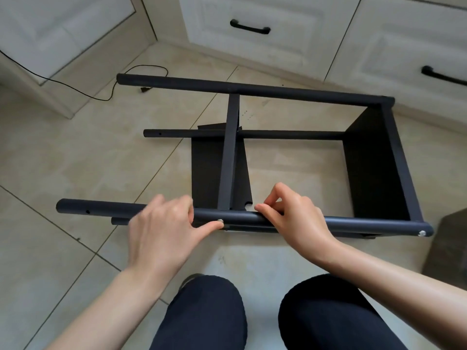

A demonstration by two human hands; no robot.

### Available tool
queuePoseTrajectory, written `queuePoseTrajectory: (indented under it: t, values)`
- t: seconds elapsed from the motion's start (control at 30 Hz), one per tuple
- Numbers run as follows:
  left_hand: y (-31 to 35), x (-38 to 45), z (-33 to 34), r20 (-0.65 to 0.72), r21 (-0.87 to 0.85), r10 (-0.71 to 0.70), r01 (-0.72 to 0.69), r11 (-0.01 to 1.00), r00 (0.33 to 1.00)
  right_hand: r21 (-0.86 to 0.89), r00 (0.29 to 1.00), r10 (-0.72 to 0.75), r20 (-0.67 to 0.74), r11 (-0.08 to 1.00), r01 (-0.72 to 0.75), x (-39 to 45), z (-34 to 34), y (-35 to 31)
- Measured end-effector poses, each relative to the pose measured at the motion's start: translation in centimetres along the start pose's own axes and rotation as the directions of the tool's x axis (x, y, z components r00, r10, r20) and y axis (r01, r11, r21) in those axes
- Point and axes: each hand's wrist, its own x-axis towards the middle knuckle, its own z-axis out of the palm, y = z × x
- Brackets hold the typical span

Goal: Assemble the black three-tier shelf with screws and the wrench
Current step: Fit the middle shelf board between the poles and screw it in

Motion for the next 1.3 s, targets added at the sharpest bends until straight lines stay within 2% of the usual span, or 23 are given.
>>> queuePoseTrajectory:
  t: [0.07, 0.17, 0.2, 0.27, 0.33, 0.43, 0.5, 0.8, 0.93, 1.3]
  values:
    - [-1.0, 1.2, 0.2, 0.042, -0.046, 0.17, -0.168, 0.985, 0.985, -0.005, 0.998, 0.006, 0.057, 1.0, -0.005, 0.3, -0.3, -0.1]
    - [-2.1, 2.4, 0.7, 0.297, -0.137, 0.252, -0.22, 0.966, 0.921, -0.044, 0.971, 0.006, 0.239, 0.999, 0.005, 1.5, -1.3, -0.7]
    - [-2.2, 2.4, 0.9, 0.324, -0.183, 0.278, -0.228, 0.956, 0.904, -0.064, 0.956, 0.0, 0.292, 0.998, 0.019, 2.0, -1.7, -1.1]
    - [-2.4, 2.3, 1.4, 0.313, -0.256, 0.313, -0.237, 0.937, 0.897, -0.05, 0.948, -0.032, 0.317, 0.997, 0.05, 3.2, -2.2, -2.4]
    - [-2.6, 2.2, 1.7, 0.33, -0.302, 0.306, -0.207, 0.931, 0.893, 0.023, 0.963, -0.072, 0.261, 0.997, 0.068, 4.6, -2.2, -4.1]
    - [-2.5, 1.9, 1.9, 0.299, -0.322, 0.337, -0.238, 0.917, 0.893, 0.191, 0.965, -0.039, 0.259, 0.982, -0.012, 6.5, -1.1, -6.8]
    - [-2.4, 1.9, 1.9, 0.28, -0.324, 0.339, -0.244, 0.914, 0.898, 0.243, 0.961, -0.007, 0.277, 0.968, -0.063, 7.3, -0.3, -7.9]
    - [-2.4, 1.6, 2.0, 0.218, -0.314, 0.394, -0.318, 0.895, 0.893, 0.211, 0.98, 0.033, 0.194, 0.974, -0.075, 7.2, 0.9, -7.6]
    - [-2.2, 1.0, 2.1, 0.205, -0.329, 0.345, -0.267, 0.906, 0.916, 0.194, 0.987, 0.003, 0.158, 0.98, -0.034, 6.7, 1.3, -7.1]
    - [-1.8, 0.3, 2.5, 0.175, -0.303, 0.196, -0.136, 0.943, 0.965, 0.25, 0.995, 0.007, 0.104, 0.968, -0.033, 6.0, 2.8, -6.2]
